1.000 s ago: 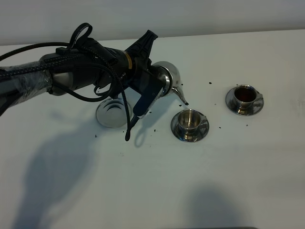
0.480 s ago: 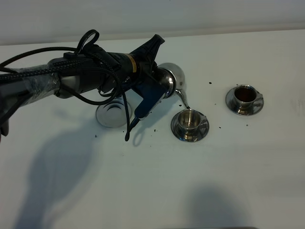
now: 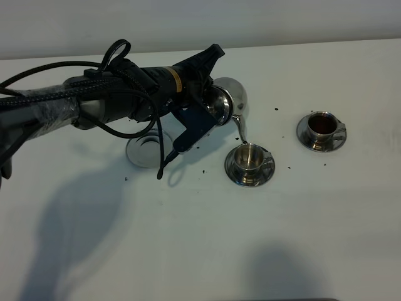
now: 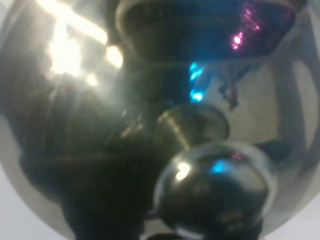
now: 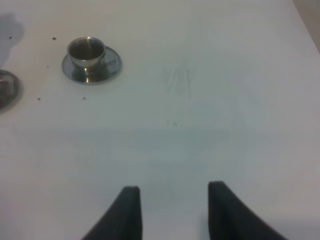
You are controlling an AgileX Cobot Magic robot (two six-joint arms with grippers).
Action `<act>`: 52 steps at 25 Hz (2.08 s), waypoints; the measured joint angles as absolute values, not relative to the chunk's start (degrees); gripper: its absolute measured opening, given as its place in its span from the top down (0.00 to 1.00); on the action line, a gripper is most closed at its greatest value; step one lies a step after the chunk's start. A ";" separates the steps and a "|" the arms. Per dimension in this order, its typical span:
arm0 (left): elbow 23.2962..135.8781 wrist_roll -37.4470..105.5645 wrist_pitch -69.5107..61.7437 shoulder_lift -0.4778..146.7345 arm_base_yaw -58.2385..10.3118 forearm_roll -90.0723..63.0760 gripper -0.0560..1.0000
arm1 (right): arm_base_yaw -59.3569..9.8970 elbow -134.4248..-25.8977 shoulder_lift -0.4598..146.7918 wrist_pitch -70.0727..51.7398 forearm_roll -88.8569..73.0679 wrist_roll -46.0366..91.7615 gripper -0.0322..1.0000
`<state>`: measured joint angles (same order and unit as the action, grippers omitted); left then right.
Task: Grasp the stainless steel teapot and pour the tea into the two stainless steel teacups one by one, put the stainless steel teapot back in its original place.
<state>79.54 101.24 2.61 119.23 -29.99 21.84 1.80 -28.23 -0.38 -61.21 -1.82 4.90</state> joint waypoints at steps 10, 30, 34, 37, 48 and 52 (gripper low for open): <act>79.54 105.83 5.62 119.23 -31.03 21.84 0.74 | 1.80 -28.23 -0.38 -61.21 -1.82 4.90 0.67; 79.54 112.30 10.30 119.23 -31.05 23.40 0.74 | 1.80 -28.23 -0.38 -61.21 -1.82 4.90 0.67; 79.54 112.30 10.81 119.23 -31.05 25.02 0.74 | 1.80 -28.23 -0.38 -61.21 -1.82 4.90 0.67; 79.54 112.30 11.75 119.23 -31.05 25.40 0.74 | 1.80 -28.23 -0.38 -61.21 -1.82 4.90 0.67; 79.54 113.22 14.12 119.23 -31.05 25.56 0.74 | 1.80 -28.23 -0.38 -61.21 -1.82 4.90 0.67; 79.54 113.52 15.08 119.23 -31.05 25.88 0.74 | 1.80 -28.23 -0.38 -61.21 -1.82 4.90 0.67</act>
